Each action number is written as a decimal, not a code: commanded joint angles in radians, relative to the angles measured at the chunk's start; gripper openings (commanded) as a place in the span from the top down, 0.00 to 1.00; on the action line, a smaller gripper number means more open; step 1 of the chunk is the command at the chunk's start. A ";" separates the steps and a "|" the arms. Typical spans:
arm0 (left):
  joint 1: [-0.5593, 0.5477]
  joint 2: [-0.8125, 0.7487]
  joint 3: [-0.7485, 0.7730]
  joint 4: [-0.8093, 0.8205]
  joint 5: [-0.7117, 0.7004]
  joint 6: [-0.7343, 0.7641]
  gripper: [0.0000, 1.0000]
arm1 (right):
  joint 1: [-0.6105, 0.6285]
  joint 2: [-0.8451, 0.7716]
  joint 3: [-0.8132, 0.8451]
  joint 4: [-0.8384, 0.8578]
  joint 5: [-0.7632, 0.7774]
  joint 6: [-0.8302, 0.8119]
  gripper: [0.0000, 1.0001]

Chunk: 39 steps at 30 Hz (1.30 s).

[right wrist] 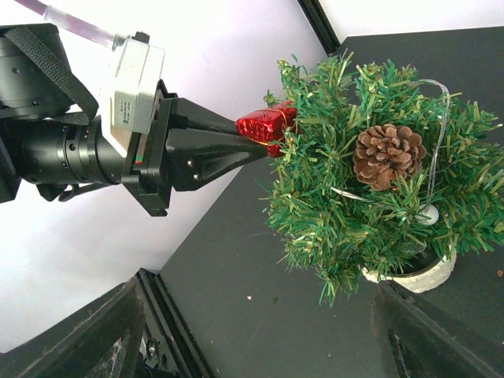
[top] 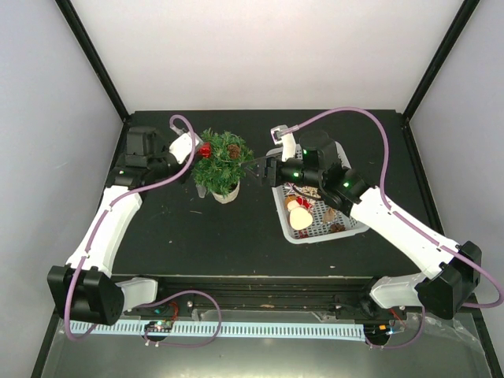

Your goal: Decorate the small christmas tree

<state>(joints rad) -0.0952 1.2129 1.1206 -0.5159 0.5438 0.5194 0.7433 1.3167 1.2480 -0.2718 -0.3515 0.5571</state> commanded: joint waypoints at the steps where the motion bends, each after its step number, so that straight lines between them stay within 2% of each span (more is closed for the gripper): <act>1: -0.020 0.008 -0.011 0.029 -0.023 0.007 0.96 | -0.012 -0.004 -0.013 0.025 -0.022 0.004 0.21; 14: -0.032 0.102 -0.009 0.020 -0.058 -0.004 0.94 | -0.015 0.002 -0.010 0.026 -0.031 0.006 0.21; 24: -0.033 0.074 -0.013 0.010 -0.089 -0.009 0.58 | -0.016 0.007 -0.010 0.033 -0.040 0.012 0.20; 39: -0.029 -0.015 -0.036 0.013 -0.187 0.007 0.38 | -0.015 -0.009 -0.006 0.015 -0.021 0.002 0.20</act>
<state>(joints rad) -0.1200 1.2385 1.0790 -0.5072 0.3851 0.5228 0.7330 1.3212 1.2476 -0.2691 -0.3767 0.5632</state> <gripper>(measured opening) 0.593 0.796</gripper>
